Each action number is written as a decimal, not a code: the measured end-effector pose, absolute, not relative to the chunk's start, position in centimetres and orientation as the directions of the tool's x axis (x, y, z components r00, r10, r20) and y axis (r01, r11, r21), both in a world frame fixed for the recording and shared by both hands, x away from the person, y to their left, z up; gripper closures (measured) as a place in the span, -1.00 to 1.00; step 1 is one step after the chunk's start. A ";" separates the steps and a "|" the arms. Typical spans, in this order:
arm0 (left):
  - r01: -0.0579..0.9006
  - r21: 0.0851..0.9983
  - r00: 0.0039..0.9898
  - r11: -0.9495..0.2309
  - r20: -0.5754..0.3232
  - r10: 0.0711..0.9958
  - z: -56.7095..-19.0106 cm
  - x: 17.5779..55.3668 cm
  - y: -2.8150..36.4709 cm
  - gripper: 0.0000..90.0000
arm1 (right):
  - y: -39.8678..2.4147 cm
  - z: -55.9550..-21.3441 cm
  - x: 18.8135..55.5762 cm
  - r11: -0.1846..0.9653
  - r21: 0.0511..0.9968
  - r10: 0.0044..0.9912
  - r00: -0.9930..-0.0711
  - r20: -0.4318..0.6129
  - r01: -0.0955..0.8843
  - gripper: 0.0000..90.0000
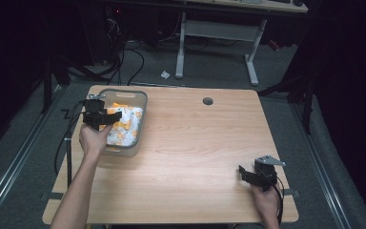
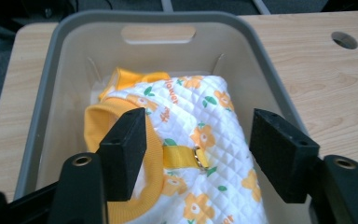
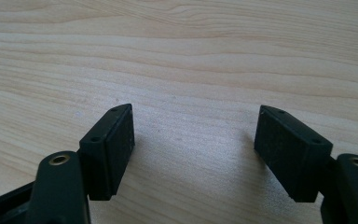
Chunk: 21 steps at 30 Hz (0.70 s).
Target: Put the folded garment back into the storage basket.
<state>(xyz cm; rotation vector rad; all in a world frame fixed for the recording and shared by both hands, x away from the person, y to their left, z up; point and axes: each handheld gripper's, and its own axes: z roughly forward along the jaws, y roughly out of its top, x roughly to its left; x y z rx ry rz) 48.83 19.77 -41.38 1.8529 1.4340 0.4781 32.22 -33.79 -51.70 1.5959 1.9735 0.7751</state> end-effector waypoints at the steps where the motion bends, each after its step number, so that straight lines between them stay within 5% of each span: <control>1: 0.660 0.744 0.313 -0.106 -0.144 0.939 -41.2 48.6 19.7 -0.21 | -33.8 -51.7 32.2 0.158 0.691 0.979 -0.203 -0.017 0.705 -0.35; 21: 0.550 0.821 0.457 -0.153 -0.143 0.878 -39.8 43.1 16.4 -0.26 | -33.8 -51.7 32.2 0.161 0.692 0.979 -0.205 -0.019 0.704 -0.35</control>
